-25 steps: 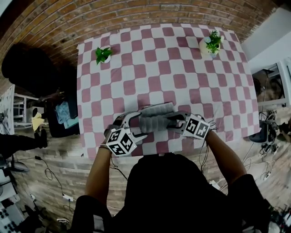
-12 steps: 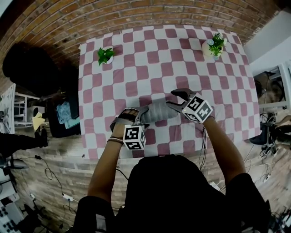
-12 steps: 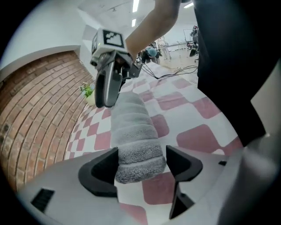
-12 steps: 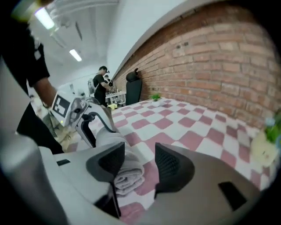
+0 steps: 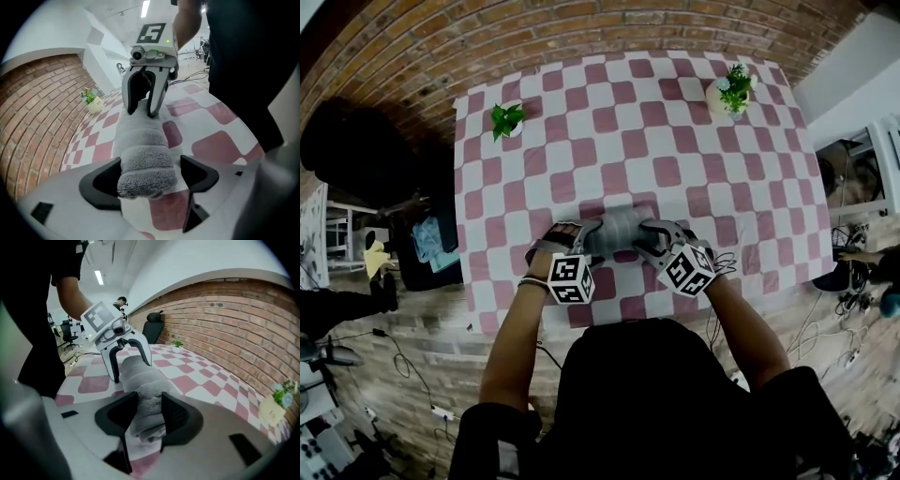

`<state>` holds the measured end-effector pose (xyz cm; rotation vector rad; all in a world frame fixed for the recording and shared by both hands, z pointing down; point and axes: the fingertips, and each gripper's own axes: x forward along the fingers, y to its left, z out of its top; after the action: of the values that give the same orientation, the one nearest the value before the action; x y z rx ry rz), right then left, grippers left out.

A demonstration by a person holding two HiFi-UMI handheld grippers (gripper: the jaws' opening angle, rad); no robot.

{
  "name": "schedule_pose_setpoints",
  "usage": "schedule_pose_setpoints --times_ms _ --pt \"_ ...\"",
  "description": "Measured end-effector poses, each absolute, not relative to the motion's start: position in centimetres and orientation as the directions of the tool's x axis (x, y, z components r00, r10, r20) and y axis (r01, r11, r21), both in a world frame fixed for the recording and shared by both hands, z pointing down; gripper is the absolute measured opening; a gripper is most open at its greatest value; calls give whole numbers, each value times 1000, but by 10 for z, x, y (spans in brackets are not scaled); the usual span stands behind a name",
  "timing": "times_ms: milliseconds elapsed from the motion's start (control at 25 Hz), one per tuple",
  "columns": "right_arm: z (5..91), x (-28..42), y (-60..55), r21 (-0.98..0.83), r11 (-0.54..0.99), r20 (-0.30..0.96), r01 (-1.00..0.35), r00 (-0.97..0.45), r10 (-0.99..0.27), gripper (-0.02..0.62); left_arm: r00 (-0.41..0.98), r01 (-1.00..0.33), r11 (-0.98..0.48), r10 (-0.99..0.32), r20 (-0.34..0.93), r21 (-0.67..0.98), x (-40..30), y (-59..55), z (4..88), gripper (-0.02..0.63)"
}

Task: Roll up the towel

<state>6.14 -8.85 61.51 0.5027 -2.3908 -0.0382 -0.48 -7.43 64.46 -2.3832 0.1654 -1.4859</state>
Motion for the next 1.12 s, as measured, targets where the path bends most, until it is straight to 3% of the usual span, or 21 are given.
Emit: schedule_pose_setpoints --times_ms 120,280,480,680,920,1040,1120 --pt "613 61 -87 159 925 614 -344 -700 -366 175 464 30 -950 -262 846 -311 -4 -77 639 411" --pt "593 55 -89 122 934 577 -336 -742 -342 229 530 -131 -955 -295 795 -267 -1 -84 618 400" --pt "569 56 -91 167 921 541 -351 -748 -383 233 552 -238 -938 -343 760 -251 -5 -85 611 393" --pt "552 54 -87 145 911 464 -385 -787 -406 233 618 -475 -864 -464 635 -169 -11 -95 582 389" --pt "518 58 -87 80 882 340 -465 -819 -462 232 630 -679 -732 -619 469 -53 -25 -99 539 326" --pt "492 62 -87 70 867 277 -493 -826 -492 219 613 -737 -675 -689 386 -35 -30 -100 509 257" --pt "473 64 -87 76 859 242 -507 -826 -509 176 594 -768 -639 -731 336 -33 -35 -100 491 205"
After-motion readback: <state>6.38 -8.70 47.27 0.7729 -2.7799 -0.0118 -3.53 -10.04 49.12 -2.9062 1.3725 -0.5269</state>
